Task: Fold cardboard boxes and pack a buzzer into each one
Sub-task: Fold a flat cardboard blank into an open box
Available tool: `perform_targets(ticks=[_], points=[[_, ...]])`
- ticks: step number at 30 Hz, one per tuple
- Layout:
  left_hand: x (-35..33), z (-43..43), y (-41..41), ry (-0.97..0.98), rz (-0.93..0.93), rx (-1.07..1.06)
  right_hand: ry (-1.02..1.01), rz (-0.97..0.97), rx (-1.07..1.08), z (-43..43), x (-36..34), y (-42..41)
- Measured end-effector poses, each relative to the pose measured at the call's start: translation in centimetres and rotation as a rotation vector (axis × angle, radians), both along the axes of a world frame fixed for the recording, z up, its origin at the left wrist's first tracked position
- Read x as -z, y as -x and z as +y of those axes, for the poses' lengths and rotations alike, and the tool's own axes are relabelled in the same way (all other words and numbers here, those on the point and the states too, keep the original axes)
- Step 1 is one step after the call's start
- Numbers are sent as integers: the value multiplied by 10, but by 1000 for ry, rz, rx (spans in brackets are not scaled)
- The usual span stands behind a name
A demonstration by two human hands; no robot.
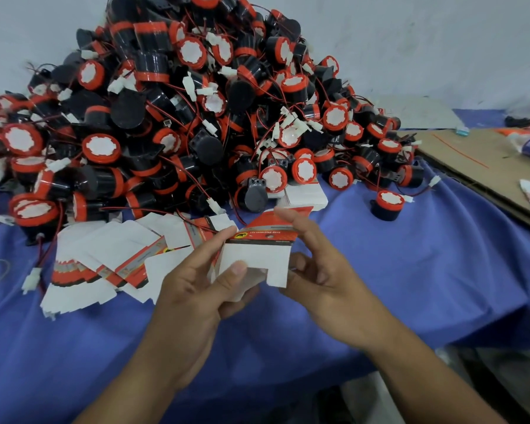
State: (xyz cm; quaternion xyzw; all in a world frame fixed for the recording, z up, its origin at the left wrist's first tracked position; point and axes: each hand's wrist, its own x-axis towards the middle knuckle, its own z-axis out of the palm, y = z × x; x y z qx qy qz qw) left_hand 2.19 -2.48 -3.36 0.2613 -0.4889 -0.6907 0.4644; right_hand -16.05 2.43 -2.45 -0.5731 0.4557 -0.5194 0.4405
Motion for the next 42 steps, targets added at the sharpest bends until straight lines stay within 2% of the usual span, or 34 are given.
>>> perform_targets(ticks=[5,8,10,15,19,21,24,32,34,38,42], points=[[1,6,5,-45,7,-6,35,25,34,0,-2,-3],[-3,10,6,-147,53,135,72,-62,113,-5,-2,-2],[-8,10,2,-146,16,254,69,-129,176,-7,-5,2],[-10,4,-9,188,-349,258,-14,-357,136,-6,-5,8],[0,3,-8,311,-491,269,-40,-379,66,-4,-3,-1],[3,5,-5,339,-477,270,-45,-325,93,-4,-2,-5],[5,7,-2,323,-397,180,-46,-259,118,-5,1,-8],[-1,0,4,11,-43,-127,-61,-186,46,-5,2,-17],[-1,-1,4,8,-81,-207,-63,-153,31,-4,1,-18],[2,6,5,163,-341,-389,-83,-124,1,-1,-2,-21],[5,10,8,243,-413,-421,-91,-136,-92,2,0,-21]])
